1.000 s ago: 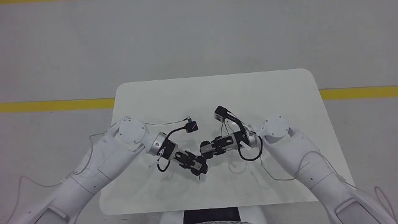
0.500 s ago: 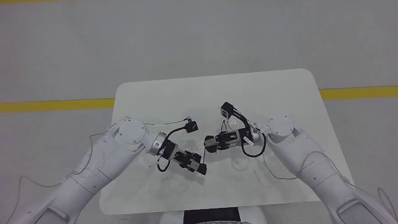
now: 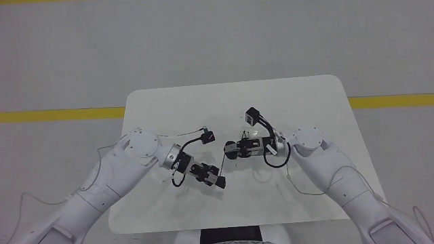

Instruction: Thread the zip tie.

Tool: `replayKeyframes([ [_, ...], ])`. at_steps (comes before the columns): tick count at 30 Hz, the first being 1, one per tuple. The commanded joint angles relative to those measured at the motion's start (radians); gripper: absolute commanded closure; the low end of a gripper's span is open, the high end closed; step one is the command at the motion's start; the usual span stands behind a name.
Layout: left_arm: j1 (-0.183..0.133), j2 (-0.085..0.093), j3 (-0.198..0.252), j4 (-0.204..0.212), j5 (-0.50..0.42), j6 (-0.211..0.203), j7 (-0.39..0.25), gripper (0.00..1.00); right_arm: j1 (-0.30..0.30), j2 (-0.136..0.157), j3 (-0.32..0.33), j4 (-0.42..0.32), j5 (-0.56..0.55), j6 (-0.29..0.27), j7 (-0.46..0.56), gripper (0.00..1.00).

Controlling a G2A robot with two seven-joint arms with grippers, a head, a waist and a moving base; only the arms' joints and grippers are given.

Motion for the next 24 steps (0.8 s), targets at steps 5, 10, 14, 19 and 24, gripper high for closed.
replayKeyframes([
  [5,0.143,0.02,-0.132,-0.055,0.025,0.0,0.227,0.0,-0.049,0.006,0.046,-0.005,0.085,-0.002,-0.053,1.0],
  [10,0.288,0.013,-0.27,-0.07,-0.074,0.0,0.31,0.0,-0.088,0.004,0.064,-0.009,0.131,0.035,-0.15,1.0],
  [14,0.292,0.012,-0.275,-0.07,-0.066,0.0,0.308,0.0,-0.092,0.003,0.064,-0.013,0.13,0.041,-0.164,1.0],
  [19,0.292,0.012,-0.275,-0.07,-0.066,0.0,0.308,0.0,-0.094,0.003,0.063,-0.014,0.131,0.043,-0.168,1.0],
  [24,0.311,0.001,-0.255,-0.058,-0.047,0.0,0.387,0.0,-0.137,-0.007,0.061,-0.042,0.158,0.014,-0.298,1.0],
])
